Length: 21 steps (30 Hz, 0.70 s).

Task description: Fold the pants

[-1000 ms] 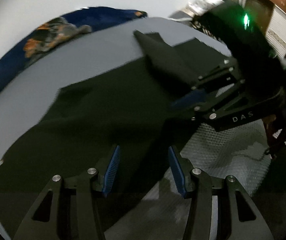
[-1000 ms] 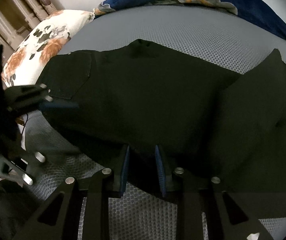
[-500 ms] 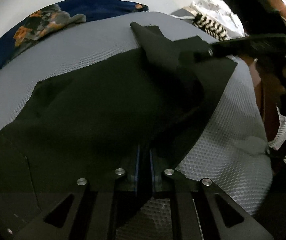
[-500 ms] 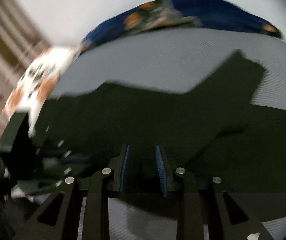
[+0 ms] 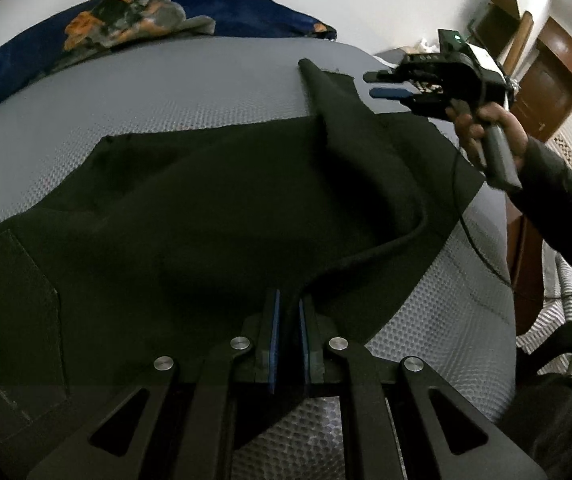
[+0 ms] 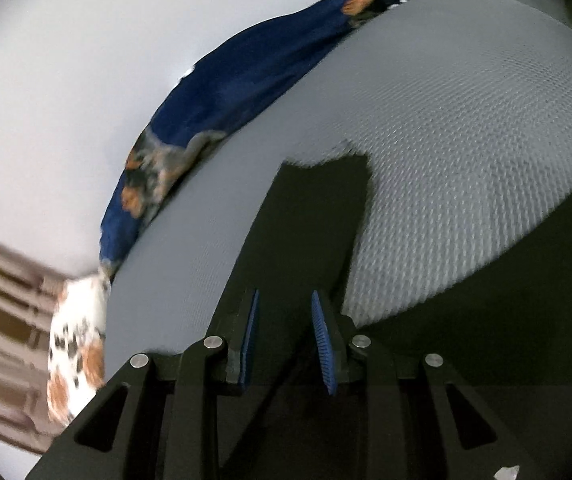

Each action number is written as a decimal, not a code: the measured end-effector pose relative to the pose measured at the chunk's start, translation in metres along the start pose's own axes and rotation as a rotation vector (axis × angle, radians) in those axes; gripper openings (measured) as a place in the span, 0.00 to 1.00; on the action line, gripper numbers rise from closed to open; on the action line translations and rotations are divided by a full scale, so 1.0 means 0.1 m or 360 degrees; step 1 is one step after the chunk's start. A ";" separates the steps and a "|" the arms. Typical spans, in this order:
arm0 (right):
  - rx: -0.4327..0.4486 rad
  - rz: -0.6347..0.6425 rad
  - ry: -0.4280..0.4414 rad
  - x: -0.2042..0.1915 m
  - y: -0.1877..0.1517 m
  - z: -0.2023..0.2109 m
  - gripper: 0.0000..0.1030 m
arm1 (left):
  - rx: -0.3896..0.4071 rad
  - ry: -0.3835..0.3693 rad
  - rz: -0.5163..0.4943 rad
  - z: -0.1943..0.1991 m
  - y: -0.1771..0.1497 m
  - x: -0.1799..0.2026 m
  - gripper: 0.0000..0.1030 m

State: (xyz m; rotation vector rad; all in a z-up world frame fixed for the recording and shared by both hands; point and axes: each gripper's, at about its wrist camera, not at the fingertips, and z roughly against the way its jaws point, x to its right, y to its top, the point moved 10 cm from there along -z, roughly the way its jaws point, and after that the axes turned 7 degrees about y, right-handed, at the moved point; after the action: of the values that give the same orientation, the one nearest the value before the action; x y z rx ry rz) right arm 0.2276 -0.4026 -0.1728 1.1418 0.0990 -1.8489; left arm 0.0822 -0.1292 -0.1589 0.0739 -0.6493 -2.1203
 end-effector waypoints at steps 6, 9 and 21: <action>0.0026 -0.0132 -0.0013 0.28 0.29 -0.17 0.25 | -0.0032 0.0018 0.0047 -0.07 -0.01 -0.03 0.09; 0.0029 -0.0171 -0.0029 0.36 0.38 -0.24 0.25 | -0.0043 0.0022 0.0069 -0.09 -0.02 -0.03 0.09; -0.0005 -0.0160 -0.0053 0.48 0.35 -0.21 0.25 | -0.0074 0.0005 0.0115 -0.18 -0.04 -0.10 0.09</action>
State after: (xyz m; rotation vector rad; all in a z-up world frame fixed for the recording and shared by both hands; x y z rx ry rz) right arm 0.2608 -0.4435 -0.2073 1.1212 0.1425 -1.9553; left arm 0.0898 -0.1272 -0.1781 0.0273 -0.5920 -2.0643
